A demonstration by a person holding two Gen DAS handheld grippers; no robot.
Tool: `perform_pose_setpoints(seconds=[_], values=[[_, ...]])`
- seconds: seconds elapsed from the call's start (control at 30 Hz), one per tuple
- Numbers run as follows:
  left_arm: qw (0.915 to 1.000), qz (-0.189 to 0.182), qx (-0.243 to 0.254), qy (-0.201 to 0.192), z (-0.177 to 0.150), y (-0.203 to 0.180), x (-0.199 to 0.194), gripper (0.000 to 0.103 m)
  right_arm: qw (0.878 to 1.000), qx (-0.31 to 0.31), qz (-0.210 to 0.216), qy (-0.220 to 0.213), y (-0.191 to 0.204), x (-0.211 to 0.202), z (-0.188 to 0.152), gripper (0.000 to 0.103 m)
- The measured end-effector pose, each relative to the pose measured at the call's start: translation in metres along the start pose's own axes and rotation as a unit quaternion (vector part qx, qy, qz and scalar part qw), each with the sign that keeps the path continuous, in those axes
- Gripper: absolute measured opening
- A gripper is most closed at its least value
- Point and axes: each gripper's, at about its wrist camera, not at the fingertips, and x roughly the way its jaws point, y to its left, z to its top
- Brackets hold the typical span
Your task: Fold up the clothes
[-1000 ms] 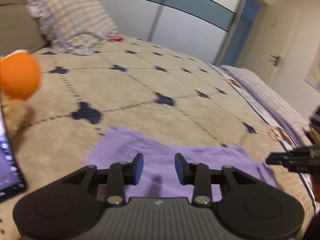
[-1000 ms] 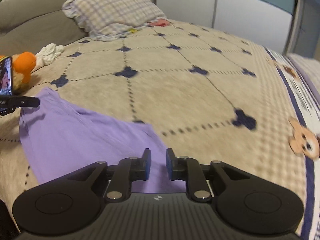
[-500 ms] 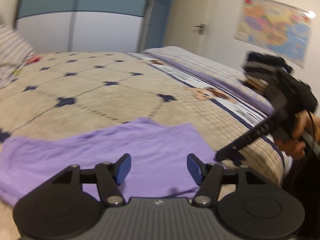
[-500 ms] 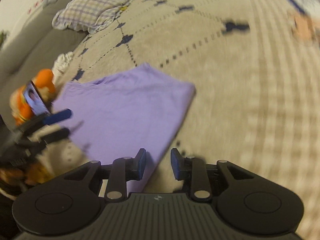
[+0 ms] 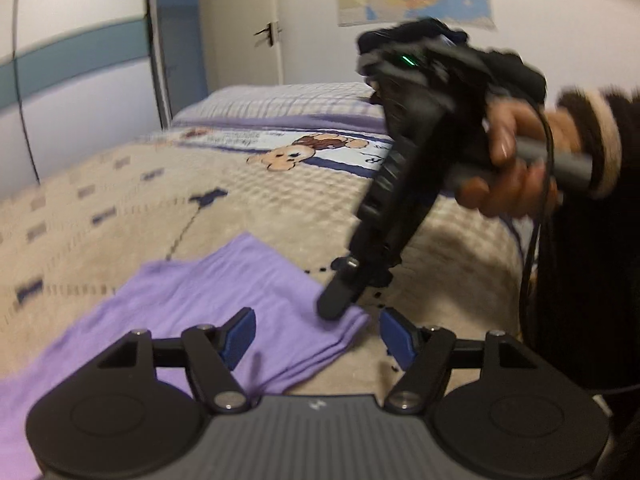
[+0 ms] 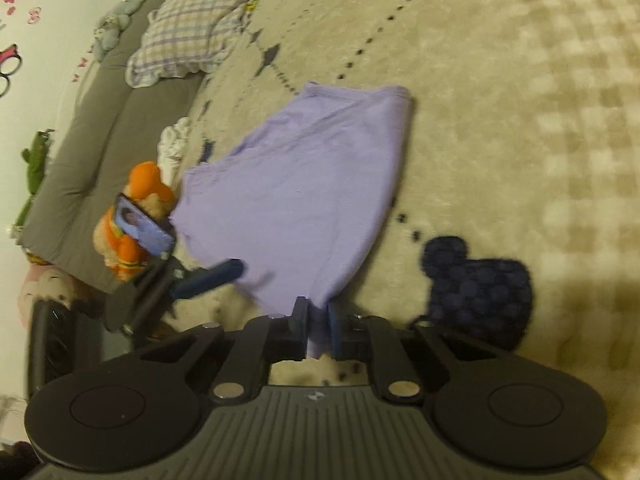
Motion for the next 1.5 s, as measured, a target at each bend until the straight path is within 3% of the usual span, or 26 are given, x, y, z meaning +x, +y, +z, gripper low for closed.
perform_pose_setpoints(seconds=[0.07,0.17,0.2,0.23,0.27,0.33,0.4,0.57,0.73,0.8,0.87,1.03,1.3,1.5], values=[[0.9995,0.02,0.025,0.007,0.002,-0.011,0.008,0.067,1.0,0.002,0.019,-0.003,0.005,-0.002,0.004,0.011],[0.9978,0.043,0.046,0.023,0.005,-0.021,0.021,0.049,0.999,0.007,0.04,-0.006,0.009,-0.006,0.008,0.011],[0.997,0.052,0.049,0.028,0.006,-0.023,0.024,0.035,0.999,0.009,0.043,-0.008,0.01,-0.007,0.009,0.011],[0.9961,0.064,0.051,0.033,0.006,-0.023,0.028,0.014,0.999,0.009,0.041,-0.008,0.009,-0.007,0.01,0.011],[0.995,0.078,0.05,0.038,0.007,-0.023,0.03,0.004,0.999,0.009,0.034,-0.01,0.008,-0.007,0.011,0.012],[0.9931,0.101,0.039,0.046,0.008,-0.021,0.033,0.005,1.0,0.016,0.015,-0.016,0.003,-0.009,0.014,0.014],[0.9938,0.097,0.021,0.049,0.009,-0.017,0.033,0.005,0.999,0.025,-0.004,-0.027,-0.005,-0.01,0.018,0.015],[0.9946,0.091,0.007,0.048,0.012,-0.021,0.028,0.004,0.996,0.041,-0.041,-0.072,-0.025,-0.01,0.037,0.031],[0.9935,0.106,-0.019,0.037,0.015,-0.025,0.026,0.004,0.99,0.081,-0.023,-0.114,-0.049,-0.002,0.057,0.027],[0.9927,0.112,-0.032,0.029,0.02,-0.026,0.026,0.004,0.986,0.078,-0.032,-0.142,-0.047,-0.001,0.062,0.021],[0.9917,0.119,-0.045,0.021,0.026,-0.028,0.026,0.004,0.984,0.079,-0.037,-0.153,-0.048,-0.009,0.063,0.007],[0.9876,0.13,-0.088,-0.001,0.04,-0.031,0.027,0.004,0.98,0.082,-0.047,-0.176,-0.052,-0.033,0.065,0.006],[0.9877,0.095,-0.12,-0.03,0.06,-0.065,0.041,0.004,0.972,0.092,-0.069,-0.206,-0.062,-0.077,0.06,0.006],[0.9806,0.088,-0.17,-0.042,0.058,-0.06,0.037,0.004,0.972,0.096,-0.059,-0.208,-0.066,-0.096,0.051,0.006]])
